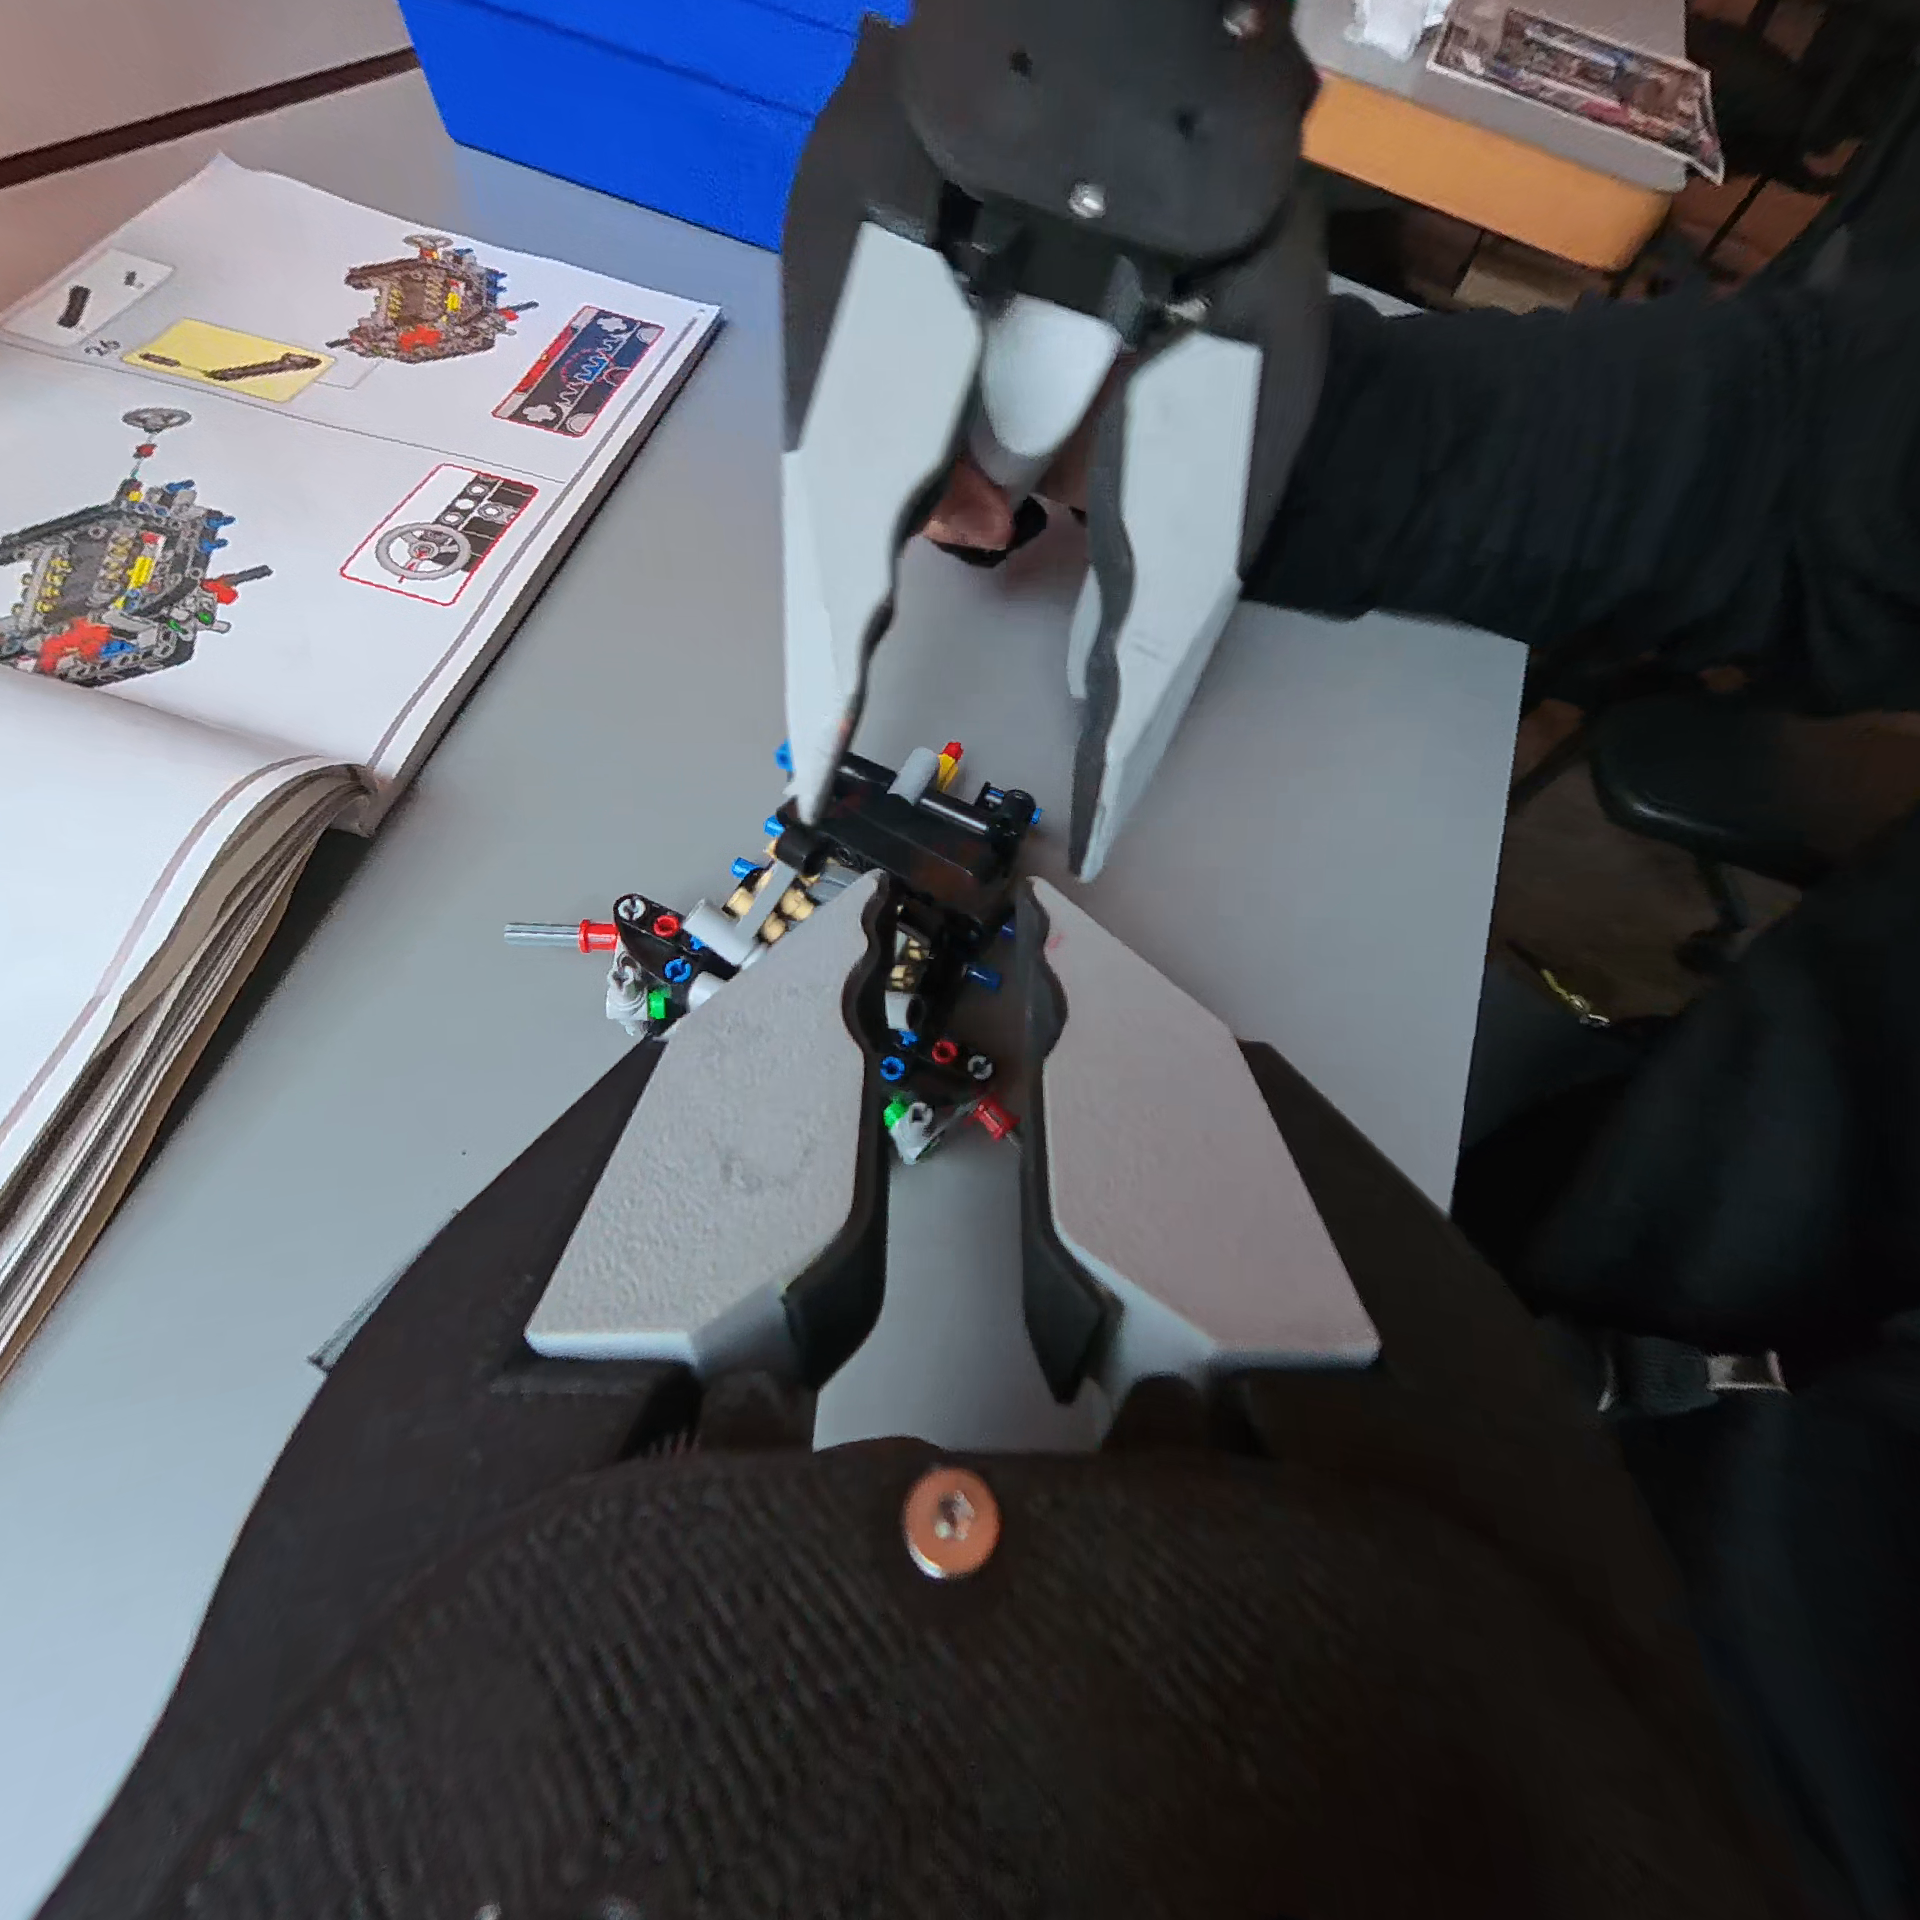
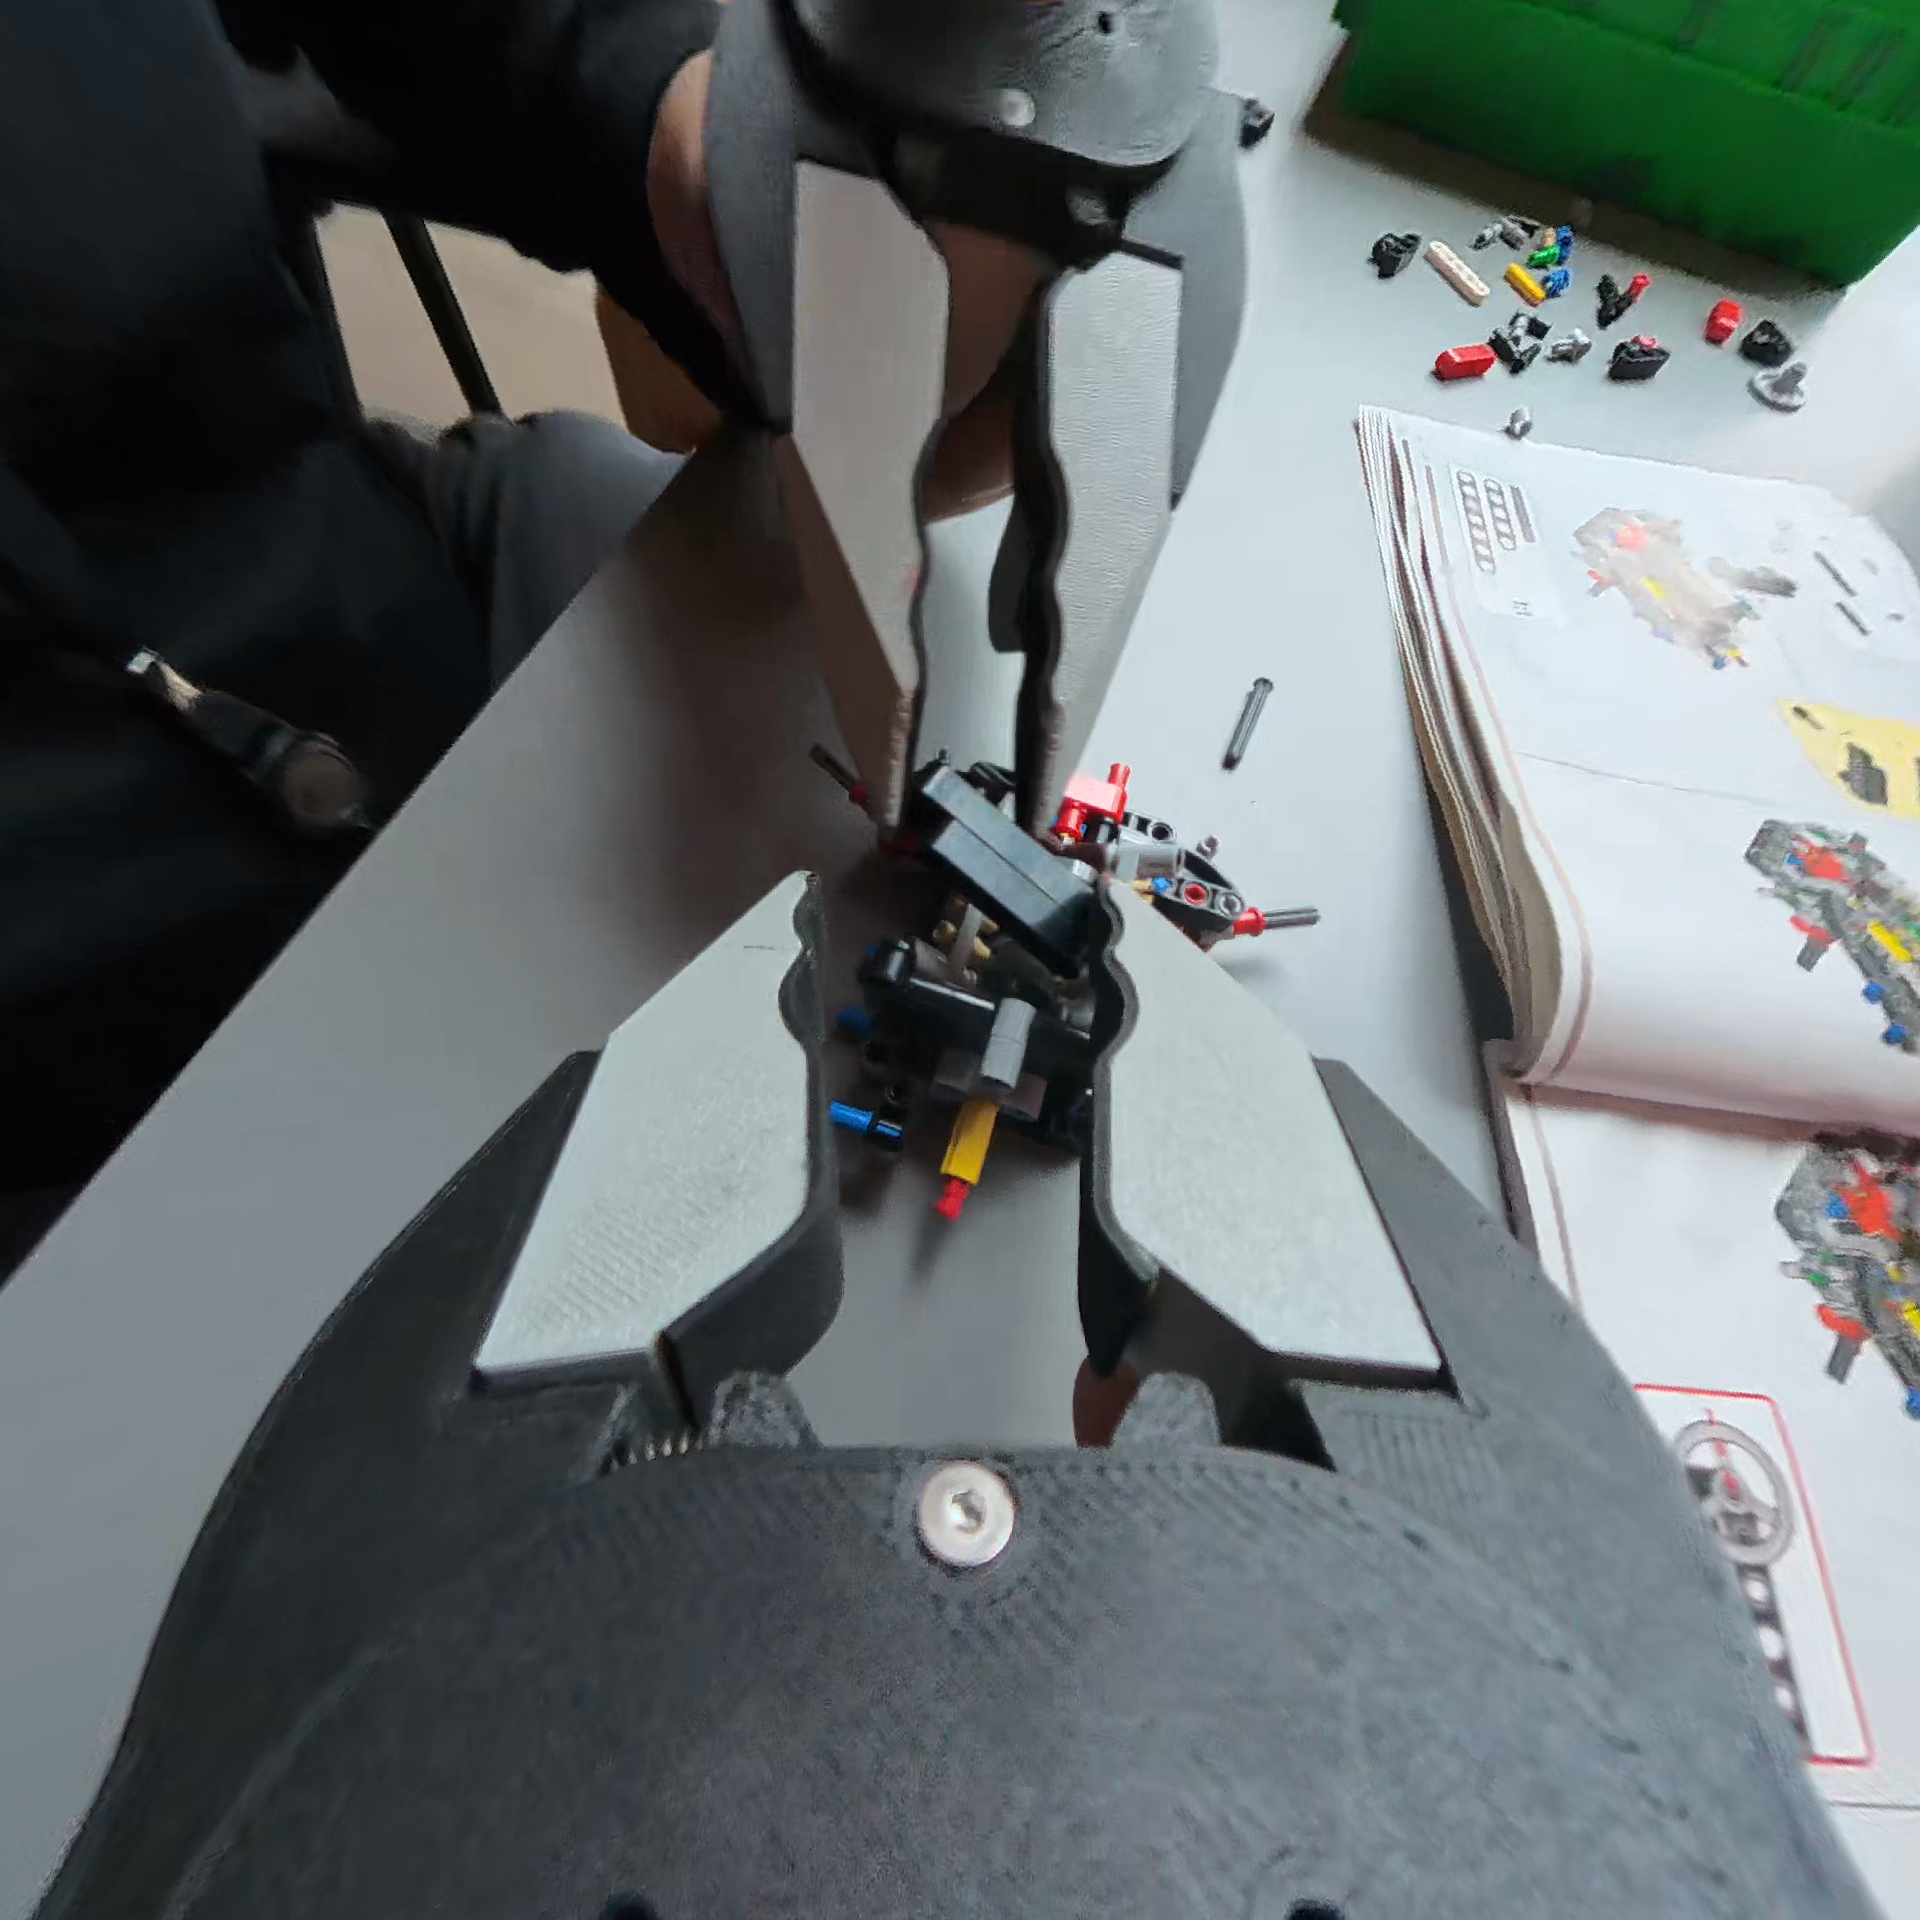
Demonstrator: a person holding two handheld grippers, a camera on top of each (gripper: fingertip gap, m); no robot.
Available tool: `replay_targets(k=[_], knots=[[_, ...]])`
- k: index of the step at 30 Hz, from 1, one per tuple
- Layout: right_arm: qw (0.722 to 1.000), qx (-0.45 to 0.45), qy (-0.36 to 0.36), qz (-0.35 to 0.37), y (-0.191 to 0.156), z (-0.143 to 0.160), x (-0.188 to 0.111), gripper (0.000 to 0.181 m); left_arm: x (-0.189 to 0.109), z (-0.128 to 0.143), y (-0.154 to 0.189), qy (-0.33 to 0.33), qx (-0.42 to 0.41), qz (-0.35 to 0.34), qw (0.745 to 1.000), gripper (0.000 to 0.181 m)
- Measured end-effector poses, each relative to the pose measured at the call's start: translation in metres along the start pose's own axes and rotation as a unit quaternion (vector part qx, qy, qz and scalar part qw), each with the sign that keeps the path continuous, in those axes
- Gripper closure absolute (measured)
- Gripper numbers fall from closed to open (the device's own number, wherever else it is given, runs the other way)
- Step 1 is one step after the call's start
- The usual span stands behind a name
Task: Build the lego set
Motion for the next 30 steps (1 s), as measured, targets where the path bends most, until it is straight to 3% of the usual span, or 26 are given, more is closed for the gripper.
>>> replay_targets(k=[1,5,8,10,13,15,19,24,30], knots=[[1.0,-0.017,-0.006,0.01,-0.003,-0.001,0.002,0.135,-0.001,0.0,-0.001,0.0,-0.006,-0.003,1.0,0.161],[0.992,-0.084,-0.03,0.091,-0.007,-0.005,0.008,0.151,-0.003,-0.003,-0.004,0.014,-0.033,0.003,0.999,0.161],[0.983,-0.121,-0.045,0.131,-0.009,-0.006,0.011,0.153,-0.006,-0.006,-0.005,0.028,-0.051,0.011,0.998,0.167],[0.976,-0.145,-0.049,0.156,-0.01,-0.008,0.011,0.174,-0.007,-0.007,-0.006,0.037,-0.065,0.027,0.997,0.171],[0.966,-0.167,-0.04,0.195,-0.008,-0.01,0.009,0.176,-0.011,-0.012,-0.007,0.051,-0.066,0.049,0.995,0.157],[0.967,-0.138,-0.024,0.212,0.0,-0.011,0.004,0.177,-0.017,-0.018,-0.007,0.055,-0.044,0.063,0.996,0.144],[0.982,0.007,0.071,0.173,0.02,-0.013,-0.012,0.177,-0.025,-0.026,-0.017,0.03,0.043,0.042,0.998,0.145],[0.966,0.105,0.213,0.105,0.033,-0.016,-0.025,0.177,-0.01,-0.035,-0.038,-0.001,0.089,0.029,0.996,0.143],[0.964,0.134,0.212,0.092,0.037,-0.011,-0.023,0.177,0.008,-0.036,-0.05,0.018,0.064,0.092,0.994,0.153]])
Point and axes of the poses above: each gripper's, where its closed fingertips meet, x out along the fingers, z out of its underside, y = z × x across the jaws, the point moved 8 cm from there along -x, back along the fingers, and after that the axes turned 10 degrees about z, right-handed, at the moved point
